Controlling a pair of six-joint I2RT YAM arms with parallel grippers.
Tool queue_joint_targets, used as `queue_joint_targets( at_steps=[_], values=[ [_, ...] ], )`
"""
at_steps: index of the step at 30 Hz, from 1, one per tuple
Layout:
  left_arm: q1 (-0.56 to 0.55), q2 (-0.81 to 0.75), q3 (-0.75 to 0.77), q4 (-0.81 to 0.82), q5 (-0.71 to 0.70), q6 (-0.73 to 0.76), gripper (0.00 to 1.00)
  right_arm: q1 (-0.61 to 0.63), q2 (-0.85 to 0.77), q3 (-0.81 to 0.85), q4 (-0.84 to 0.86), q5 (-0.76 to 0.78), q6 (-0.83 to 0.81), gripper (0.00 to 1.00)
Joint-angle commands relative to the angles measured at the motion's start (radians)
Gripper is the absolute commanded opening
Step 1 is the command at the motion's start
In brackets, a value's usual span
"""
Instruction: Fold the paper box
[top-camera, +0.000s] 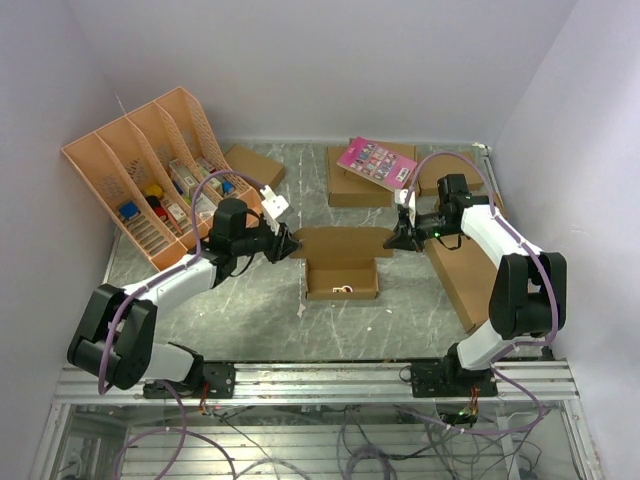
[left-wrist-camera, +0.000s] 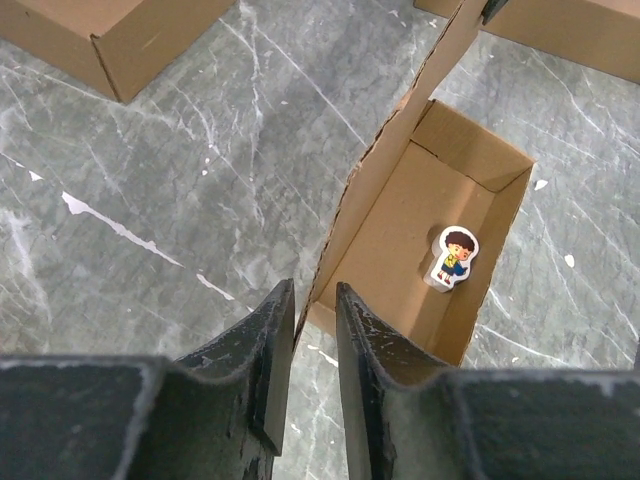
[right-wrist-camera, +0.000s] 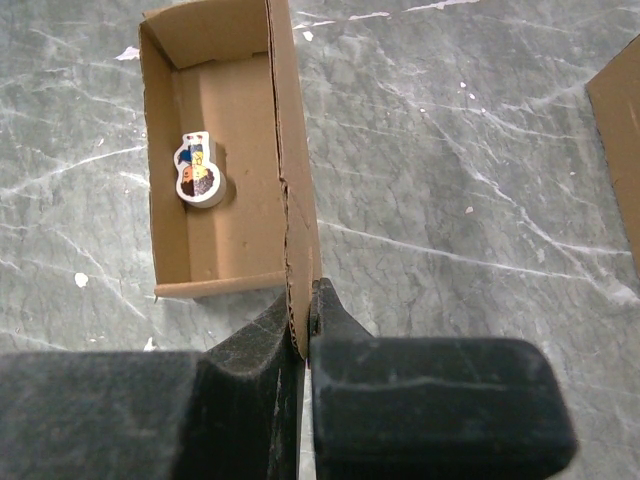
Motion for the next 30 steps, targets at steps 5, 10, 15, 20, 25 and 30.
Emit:
queue_joint_targets(
  at_steps=[5, 10, 15, 20, 25, 30],
  values=[
    [0.000, 0.015, 0.039, -0.042, 0.033, 0.046, 0.33, 0.005, 0.002, 0.027, -0.017, -0.018, -0.007, 0.00],
    [0.000, 0.035, 0.048, -0.044, 0.040, 0.044, 0.17, 0.004, 0.000, 0.025, -0.016, -0.018, -0.006, 0.00],
    [-0.001, 0.022, 0.033, 0.023, 0.045, -0.028, 0.07, 0.005, -0.004, 0.022, 0.022, -0.014, 0.055, 0.00],
    [-0.112, -0.050, -0.005, 0.128, -0.186, -0.173, 0.07, 0.034, -0.071, -0.024, 0.276, 0.053, 0.399, 0.00],
    [-0.234, -0.051, -0.007, 0.198, -0.570, -0.293, 0.07, 0.171, -0.137, -0.095, 0.550, 0.351, 0.700, 0.00],
    [-0.285, 0.004, 0.028, 0.228, -0.835, -0.422, 0.07, 0.249, -0.117, -0.133, 0.701, 0.562, 0.880, 0.00]
  ],
)
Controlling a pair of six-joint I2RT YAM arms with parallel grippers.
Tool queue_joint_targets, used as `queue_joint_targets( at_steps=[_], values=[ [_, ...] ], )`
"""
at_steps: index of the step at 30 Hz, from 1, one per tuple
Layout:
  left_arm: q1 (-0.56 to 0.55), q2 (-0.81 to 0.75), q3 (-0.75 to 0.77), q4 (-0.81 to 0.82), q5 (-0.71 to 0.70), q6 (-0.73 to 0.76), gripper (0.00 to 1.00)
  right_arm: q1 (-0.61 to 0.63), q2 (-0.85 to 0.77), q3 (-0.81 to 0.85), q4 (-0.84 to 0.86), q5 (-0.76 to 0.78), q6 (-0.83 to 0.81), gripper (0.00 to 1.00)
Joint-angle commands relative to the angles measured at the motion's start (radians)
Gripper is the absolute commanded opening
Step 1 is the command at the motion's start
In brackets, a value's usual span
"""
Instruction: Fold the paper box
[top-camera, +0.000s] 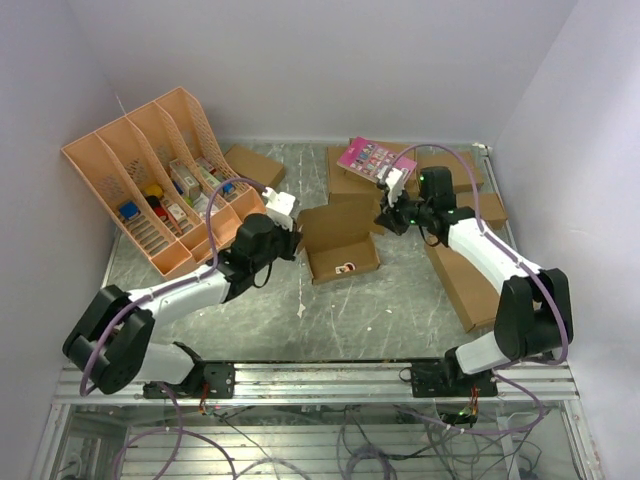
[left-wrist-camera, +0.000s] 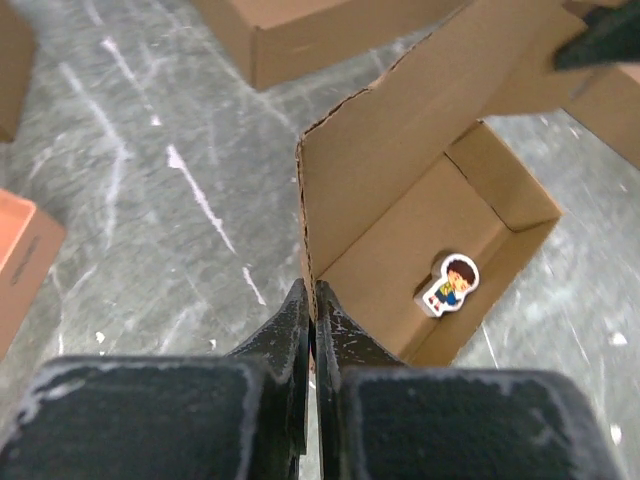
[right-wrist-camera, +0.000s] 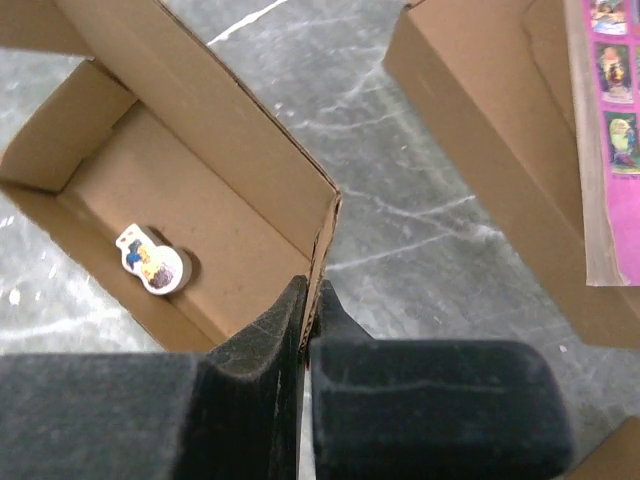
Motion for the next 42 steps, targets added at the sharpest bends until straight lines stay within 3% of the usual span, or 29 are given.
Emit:
queue_joint_targets(
  at_steps=[1, 8, 14, 25, 42],
  values=[
    [-0.064, 0.051, 0.074, 0.129, -0.273, -0.178, 0.07, 0.109, 0.000, -0.067, 0.234, 0.168, 0.285, 0.00],
    [-0.126, 0.142, 0.174, 0.065, -0.493, -0.330, 0.07, 0.185, -0.019, -0.169, 0.399, 0.371, 0.560, 0.00],
    [-0.199, 0.176, 0.165, 0.155, -0.655, -0.287, 0.07, 0.206, -0.037, -0.189, 0.473, 0.476, 0.659, 0.00],
    [-0.250, 0.242, 0.096, 0.346, -0.743, -0.226, 0.07, 0.316, -0.031, -0.253, 0.539, 0.601, 0.685, 0.00],
    [-0.284, 0.191, -0.053, 0.388, -0.728, -0.272, 0.07, 0.402, -0.091, -0.352, 0.478, 0.636, 0.717, 0.00]
  ],
)
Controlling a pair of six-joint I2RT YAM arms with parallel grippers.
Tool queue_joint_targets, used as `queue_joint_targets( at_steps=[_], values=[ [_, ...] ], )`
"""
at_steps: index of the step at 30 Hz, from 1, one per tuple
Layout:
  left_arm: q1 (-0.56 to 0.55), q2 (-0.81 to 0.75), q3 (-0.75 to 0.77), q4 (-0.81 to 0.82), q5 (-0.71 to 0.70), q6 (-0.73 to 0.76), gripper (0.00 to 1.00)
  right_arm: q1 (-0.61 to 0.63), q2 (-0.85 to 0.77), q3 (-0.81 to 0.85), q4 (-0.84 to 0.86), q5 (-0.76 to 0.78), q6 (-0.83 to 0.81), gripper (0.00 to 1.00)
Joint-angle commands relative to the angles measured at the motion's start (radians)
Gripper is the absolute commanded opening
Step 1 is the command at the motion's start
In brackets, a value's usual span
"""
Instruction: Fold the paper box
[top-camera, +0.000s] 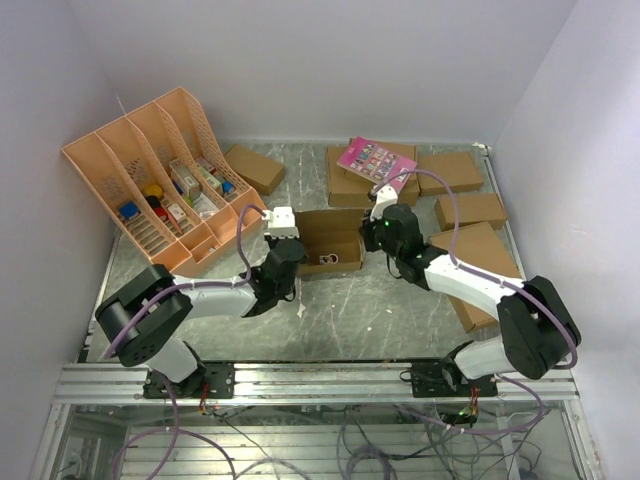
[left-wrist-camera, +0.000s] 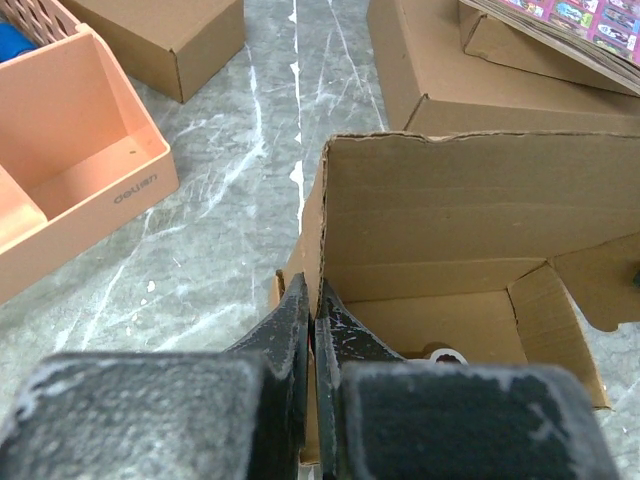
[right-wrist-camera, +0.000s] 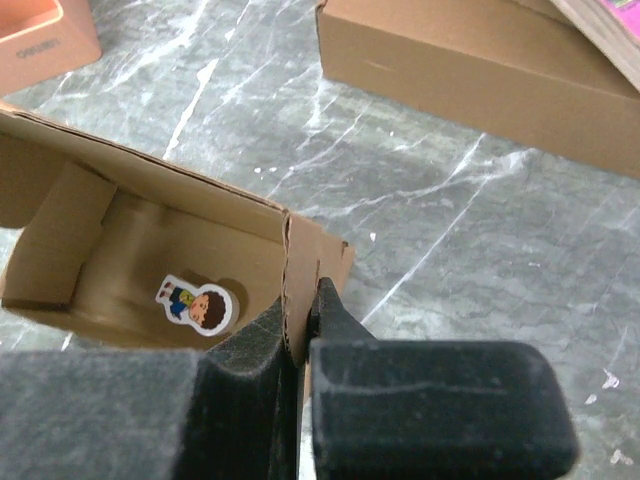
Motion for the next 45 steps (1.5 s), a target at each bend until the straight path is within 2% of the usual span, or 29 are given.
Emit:
queue_joint_targets(
  at_steps=[1, 11, 24, 30, 33, 43, 45],
  values=[
    [-0.046, -0.005, -0.023, 0.100, 0.066, -0.053, 0.07, 0.071, -0.027, -0.052, -0.050, -0.075, 0.017, 0.00],
    [-0.093, -0.027, -0.074, 0.114, 0.034, -0.068, 0.07, 0.078, -0.065, -0.078, -0.077, -0.074, 0.081, 0.01],
    [-0.126, -0.046, -0.125, 0.127, 0.041, -0.084, 0.07, 0.077, -0.049, -0.095, -0.063, -0.163, 0.204, 0.06],
    [-0.132, -0.060, -0.142, 0.121, 0.051, -0.085, 0.07, 0.076, -0.057, -0.112, -0.081, -0.166, 0.193, 0.08],
    [-0.134, -0.066, -0.149, 0.120, 0.054, -0.087, 0.07, 0.077, -0.066, -0.123, -0.084, -0.172, 0.191, 0.13],
    [-0.139, -0.067, -0.159, 0.111, 0.075, -0.093, 0.07, 0.075, -0.077, -0.114, -0.142, -0.103, 0.118, 0.13],
    [-0.141, -0.059, -0.158, 0.109, 0.086, -0.093, 0.07, 0.073, -0.090, -0.109, -0.154, -0.066, 0.083, 0.18]
  ],
)
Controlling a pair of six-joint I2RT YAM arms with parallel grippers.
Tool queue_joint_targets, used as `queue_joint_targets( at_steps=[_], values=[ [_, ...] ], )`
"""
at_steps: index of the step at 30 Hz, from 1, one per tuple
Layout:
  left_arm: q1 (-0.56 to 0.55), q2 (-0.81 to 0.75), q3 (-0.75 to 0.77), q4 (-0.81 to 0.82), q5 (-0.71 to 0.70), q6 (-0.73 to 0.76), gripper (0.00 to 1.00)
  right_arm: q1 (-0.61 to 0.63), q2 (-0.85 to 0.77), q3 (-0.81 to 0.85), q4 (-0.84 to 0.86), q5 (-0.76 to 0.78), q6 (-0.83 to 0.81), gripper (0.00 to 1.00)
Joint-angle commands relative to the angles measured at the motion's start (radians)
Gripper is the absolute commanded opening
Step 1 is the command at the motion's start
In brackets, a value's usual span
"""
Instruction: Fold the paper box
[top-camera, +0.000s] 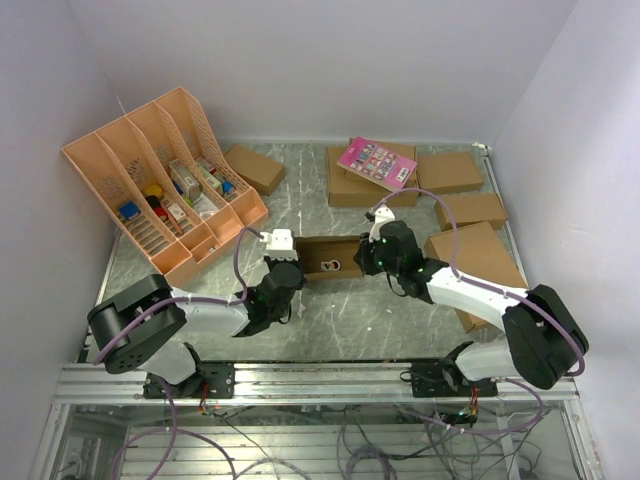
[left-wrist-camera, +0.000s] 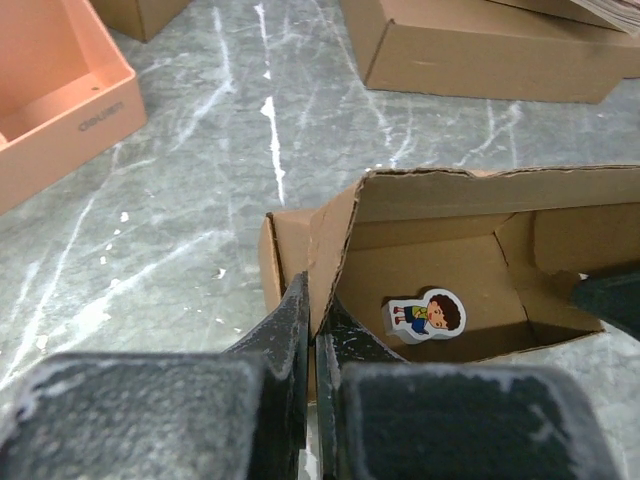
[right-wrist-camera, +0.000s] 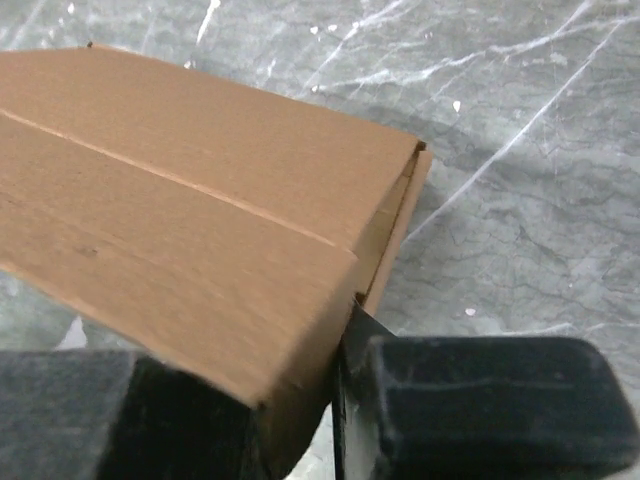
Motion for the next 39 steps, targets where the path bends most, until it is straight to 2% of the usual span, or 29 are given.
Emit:
queue_joint_targets(
  at_steps=[1, 9, 14, 18, 22, 26, 28, 30, 36, 38, 39],
  values=[
    [-0.032, 0.003, 0.003, 0.022, 0.123, -0.050, 0.07, 0.021, -0.028, 0.011, -0.075, 0.012, -0.081, 0.21],
    [-0.035, 0.012, -0.006, 0.007, 0.123, -0.064, 0.07, 0.008, -0.121, 0.029, -0.118, -0.018, -0.209, 0.37],
    [-0.038, 0.020, 0.007, -0.025, 0.105, -0.066, 0.07, -0.032, -0.162, 0.045, -0.194, -0.116, -0.313, 0.47],
    [-0.039, 0.030, 0.022, -0.048, 0.093, -0.069, 0.07, -0.135, -0.174, 0.046, -0.245, -0.243, -0.338, 0.57],
    [-0.042, 0.043, 0.035, -0.049, 0.081, -0.064, 0.07, -0.273, -0.113, 0.079, -0.311, -0.387, -0.332, 0.58],
    [-0.044, 0.052, 0.053, -0.068, 0.082, -0.064, 0.07, -0.365, -0.071, 0.116, -0.386, -0.556, -0.409, 0.61],
    [-0.046, 0.053, 0.057, -0.072, 0.080, -0.063, 0.07, -0.392, -0.082, 0.125, -0.416, -0.613, -0.467, 0.63],
    [-0.047, 0.051, 0.057, -0.076, 0.076, -0.064, 0.07, -0.399, -0.114, 0.142, -0.464, -0.654, -0.561, 0.71],
    [-0.051, 0.042, 0.062, -0.105, 0.072, -0.066, 0.07, -0.399, -0.277, 0.168, -0.629, -0.767, -0.862, 0.82],
    [-0.052, 0.045, 0.068, -0.116, 0.072, -0.063, 0.07, -0.400, -0.295, 0.197, -0.697, -0.793, -0.962, 0.89],
    [-0.053, 0.045, 0.071, -0.120, 0.073, -0.060, 0.07, -0.400, -0.298, 0.217, -0.726, -0.802, -1.011, 0.98]
  ],
)
